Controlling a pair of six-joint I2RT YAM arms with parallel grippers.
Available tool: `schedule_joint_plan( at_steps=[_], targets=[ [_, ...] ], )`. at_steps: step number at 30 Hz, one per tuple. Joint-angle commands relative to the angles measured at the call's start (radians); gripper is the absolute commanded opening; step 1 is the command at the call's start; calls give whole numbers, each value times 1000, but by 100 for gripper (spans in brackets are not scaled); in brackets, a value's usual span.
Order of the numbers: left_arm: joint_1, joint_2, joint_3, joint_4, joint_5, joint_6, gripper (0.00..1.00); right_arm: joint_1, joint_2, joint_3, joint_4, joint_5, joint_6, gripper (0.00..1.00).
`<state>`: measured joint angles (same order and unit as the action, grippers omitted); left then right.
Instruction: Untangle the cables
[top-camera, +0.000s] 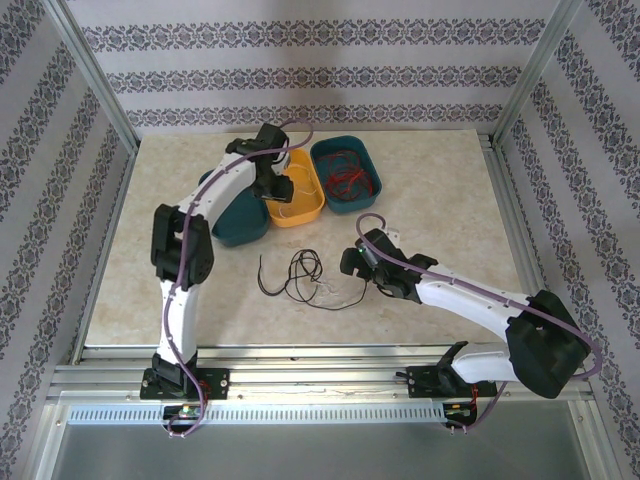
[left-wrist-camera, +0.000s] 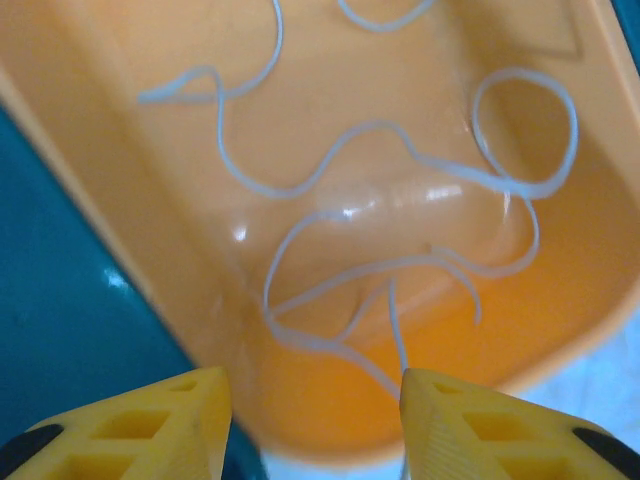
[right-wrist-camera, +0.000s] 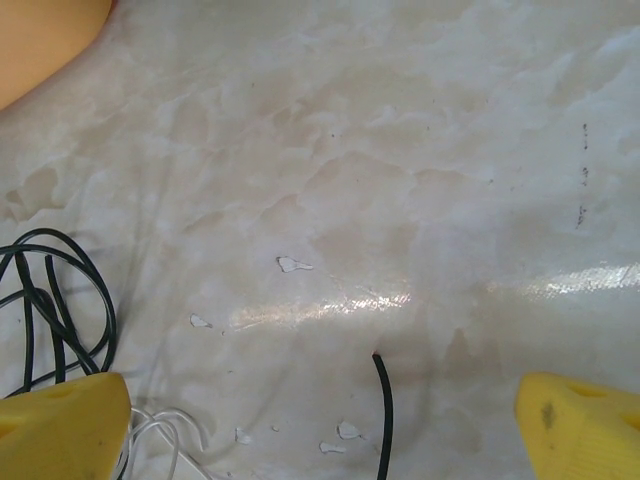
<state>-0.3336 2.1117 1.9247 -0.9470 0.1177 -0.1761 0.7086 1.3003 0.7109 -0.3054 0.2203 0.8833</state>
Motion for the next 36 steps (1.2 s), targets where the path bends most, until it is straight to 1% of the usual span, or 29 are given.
schedule_joint_plan(
  at_steps=[1,4,6,11,15,16,17,21,22,24,29,34,36],
  targets=[
    [-7,-104,-90,36,41,-26,49,-11,24,12,-2,5,-27,98],
    [-16,-152,-167,74,55,-36,52,-11,40,19,0,-3,-29,98],
    [-16,-154,-197,103,68,-42,52,-11,44,17,12,-8,-27,98],
    [-17,-104,-187,120,85,-40,51,-10,48,20,23,-19,-28,98],
    [-17,-68,-173,121,89,-42,46,-10,41,14,19,-13,-22,98],
    [-17,-61,-171,129,93,-43,43,-10,38,9,20,-13,-20,98],
    [-17,-52,-167,133,96,-43,38,-10,37,6,22,-12,-20,98],
    [-16,-6,-110,124,88,-39,3,-11,42,13,14,-7,-22,98],
    [-17,8,-86,120,72,-35,0,-11,44,15,14,-9,-23,98],
    [-14,46,-13,92,39,-17,0,-11,48,20,14,-9,-24,98],
    [8,241,334,-73,-10,30,0,-12,64,27,14,-10,-25,98],
    [40,456,700,-206,-4,44,0,-14,82,28,14,-15,-15,98],
    [53,500,747,-190,13,41,0,-13,89,30,14,-16,-12,98]
  ],
)
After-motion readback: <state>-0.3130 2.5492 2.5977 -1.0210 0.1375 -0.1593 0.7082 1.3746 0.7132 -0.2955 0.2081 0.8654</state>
